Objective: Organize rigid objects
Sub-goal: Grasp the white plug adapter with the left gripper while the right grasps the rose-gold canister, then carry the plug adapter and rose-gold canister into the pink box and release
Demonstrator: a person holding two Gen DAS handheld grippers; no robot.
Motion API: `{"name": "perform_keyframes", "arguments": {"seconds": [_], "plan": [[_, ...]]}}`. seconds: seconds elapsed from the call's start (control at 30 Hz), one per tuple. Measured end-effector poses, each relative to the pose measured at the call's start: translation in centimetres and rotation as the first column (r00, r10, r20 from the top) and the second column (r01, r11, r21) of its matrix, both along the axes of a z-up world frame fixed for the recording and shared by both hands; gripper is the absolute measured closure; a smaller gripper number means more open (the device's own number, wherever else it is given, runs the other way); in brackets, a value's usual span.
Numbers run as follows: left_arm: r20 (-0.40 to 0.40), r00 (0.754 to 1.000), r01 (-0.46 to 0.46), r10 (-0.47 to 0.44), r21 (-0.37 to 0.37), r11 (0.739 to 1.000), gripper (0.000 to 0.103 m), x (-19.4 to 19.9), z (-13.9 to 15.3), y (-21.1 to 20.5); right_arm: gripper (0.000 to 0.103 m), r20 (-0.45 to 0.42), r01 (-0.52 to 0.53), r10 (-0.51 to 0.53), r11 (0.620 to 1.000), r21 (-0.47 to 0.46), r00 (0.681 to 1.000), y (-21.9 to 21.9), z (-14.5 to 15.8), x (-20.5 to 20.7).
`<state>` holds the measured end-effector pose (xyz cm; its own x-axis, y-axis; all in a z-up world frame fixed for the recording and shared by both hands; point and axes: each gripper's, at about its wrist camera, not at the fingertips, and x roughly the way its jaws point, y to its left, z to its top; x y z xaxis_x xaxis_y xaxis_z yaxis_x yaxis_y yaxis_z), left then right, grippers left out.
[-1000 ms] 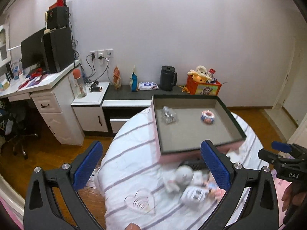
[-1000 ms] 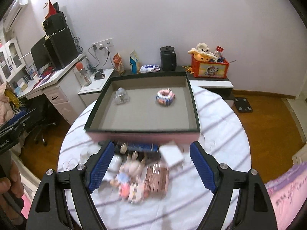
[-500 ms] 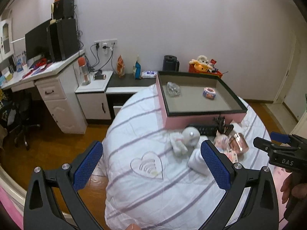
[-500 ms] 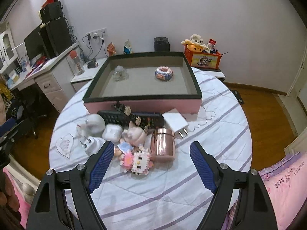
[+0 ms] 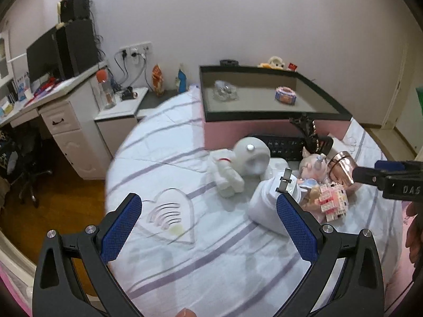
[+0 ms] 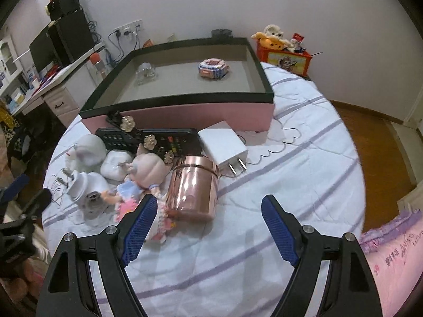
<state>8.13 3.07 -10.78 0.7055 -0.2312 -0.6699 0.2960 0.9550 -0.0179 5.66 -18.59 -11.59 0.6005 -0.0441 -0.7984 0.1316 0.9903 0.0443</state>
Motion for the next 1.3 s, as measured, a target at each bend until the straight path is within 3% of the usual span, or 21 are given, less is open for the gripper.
{"name": "perform_keyframes", "arguments": {"seconds": [0.1,0.2,0.33,0.43,0.5,0.57,0.63,0.7,0.77,0.87,1.07,1.2,1.3], "plan": [[0.018,1.0,0.021,-0.02,-0.025,0.999,0.0,0.8,-0.4,-0.7,0.021,0.003,-0.012,0.012,0.999,0.039,1.0,-0.7,-0.1,1.4],[-0.029,0.999,0.024,-0.026,-0.065,0.998,0.0,1.8,0.0,-1.3,0.021,-0.041,-0.03,0.033,0.996,0.079,0.999,-0.8,-0.4,2.8],[-0.078,0.997,0.019,-0.021,-0.029,0.999,0.0,2.1,0.7,-2.3,0.022,-0.098,-0.02,0.031,0.994,0.112,0.995,-0.9,-0.6,3.0],[-0.109,0.993,0.037,-0.036,0.008,0.999,0.0,2.4,1.2,-2.9,0.029,-0.174,0.013,0.012,0.99,0.142,0.985,-1.3,-1.1,3.0],[-0.13,0.99,0.069,-0.062,0.05,0.996,0.0,2.4,1.4,-3.5,0.03,-0.227,0.027,0.003,0.991,0.129,0.974,-1.3,-1.4,2.8],[-0.149,0.985,0.098,-0.09,0.044,0.994,0.0,2.1,1.6,-3.6,0.031,-0.269,0.05,-0.008,0.988,0.146,0.963,-1.5,-1.5,2.8],[-0.191,0.972,0.143,-0.135,0.029,0.989,0.0,2.1,1.1,-4.4,0.033,-0.308,0.067,-0.019,0.987,0.147,0.951,-1.5,-1.6,3.1],[-0.226,0.962,0.174,-0.153,0.078,0.982,0.001,2.3,0.4,-5.6,0.038,-0.343,0.082,-0.024,0.984,0.155,0.939,-1.4,-1.7,3.7],[-0.29,0.94,0.206,-0.182,0.055,0.977,0.002,2.7,-0.2,-6.3,0.041,-0.375,0.09,-0.026,0.984,0.154,0.927,-1.2,-1.8,4.2],[-0.295,0.933,0.244,-0.206,0.096,0.965,0.003,3.1,-0.7,-7.5,0.046,-0.413,0.091,-0.02,0.984,0.152,0.911,-0.8,-2.1,5.0],[-0.332,0.915,0.275,-0.23,0.094,0.957,0.01,3.3,-1.8,-8.3,0.053,-0.469,0.131,-0.045,0.98,0.152,0.882,-0.7,-2.7,6.3],[-0.374,0.892,0.308,-0.254,0.093,0.947,0.04,2.2,-2.9,-8.9,0.054,-0.481,0.119,-0.047,0.986,0.12,0.876,0.1,-3.1,7.1],[-0.351,0.896,0.324,-0.273,0.095,0.941,0.044,2.0,-2.9,-8.8,0.054,-0.477,0.133,-0.058,0.983,0.124,0.877,0.4,-3.1,7.2]]}}
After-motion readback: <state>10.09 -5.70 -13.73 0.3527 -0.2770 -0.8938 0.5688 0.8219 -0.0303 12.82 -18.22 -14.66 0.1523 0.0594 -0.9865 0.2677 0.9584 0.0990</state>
